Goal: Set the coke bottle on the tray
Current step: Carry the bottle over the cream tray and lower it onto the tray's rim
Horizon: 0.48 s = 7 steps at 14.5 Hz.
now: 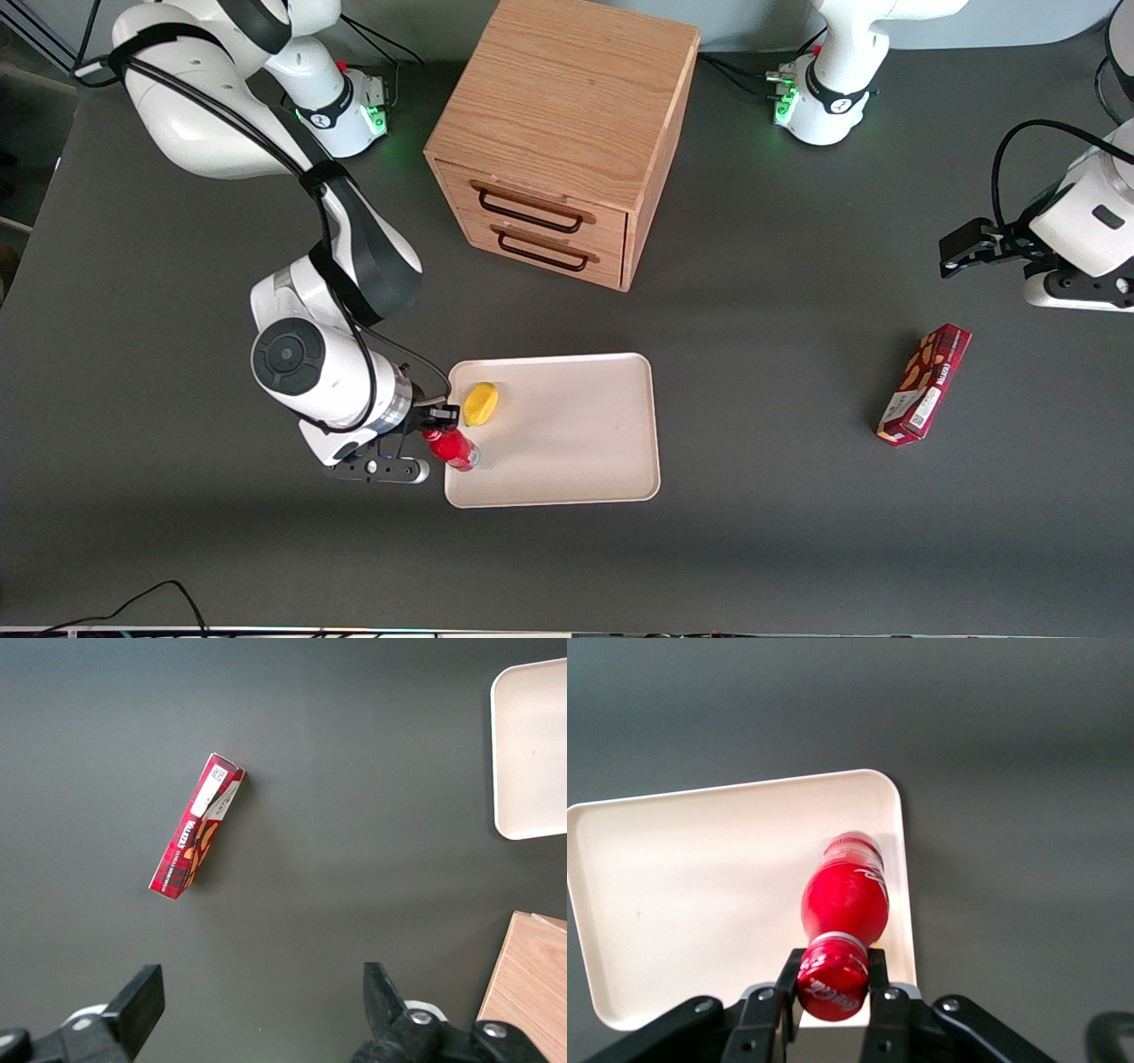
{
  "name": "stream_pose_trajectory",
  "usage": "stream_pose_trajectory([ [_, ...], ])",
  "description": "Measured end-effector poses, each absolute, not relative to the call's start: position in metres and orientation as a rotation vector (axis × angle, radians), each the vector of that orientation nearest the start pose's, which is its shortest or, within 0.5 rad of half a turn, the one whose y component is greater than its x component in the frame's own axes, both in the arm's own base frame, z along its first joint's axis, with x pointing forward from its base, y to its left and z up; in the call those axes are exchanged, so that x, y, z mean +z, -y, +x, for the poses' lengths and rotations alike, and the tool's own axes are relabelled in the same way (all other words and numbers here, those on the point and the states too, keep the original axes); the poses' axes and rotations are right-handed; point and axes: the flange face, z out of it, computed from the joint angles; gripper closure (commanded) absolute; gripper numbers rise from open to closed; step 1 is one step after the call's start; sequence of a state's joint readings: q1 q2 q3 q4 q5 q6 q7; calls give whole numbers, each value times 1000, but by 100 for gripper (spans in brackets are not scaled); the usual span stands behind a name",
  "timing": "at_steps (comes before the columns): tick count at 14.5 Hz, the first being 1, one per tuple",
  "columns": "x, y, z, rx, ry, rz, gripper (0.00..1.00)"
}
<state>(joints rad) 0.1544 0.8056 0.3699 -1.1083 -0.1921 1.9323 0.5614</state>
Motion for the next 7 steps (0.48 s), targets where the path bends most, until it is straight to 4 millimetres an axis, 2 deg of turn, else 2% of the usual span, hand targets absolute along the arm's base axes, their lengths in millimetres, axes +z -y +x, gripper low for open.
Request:
stream_pose_trajectory([
  [2, 341, -290, 712, -27, -143, -3028, 100],
  [5, 329, -287, 717, -36, -156, -3024, 100],
  [6, 329, -286, 717, -37, -158, -3023, 81],
  [7, 330, -286, 718, -40, -160, -3022, 40],
])
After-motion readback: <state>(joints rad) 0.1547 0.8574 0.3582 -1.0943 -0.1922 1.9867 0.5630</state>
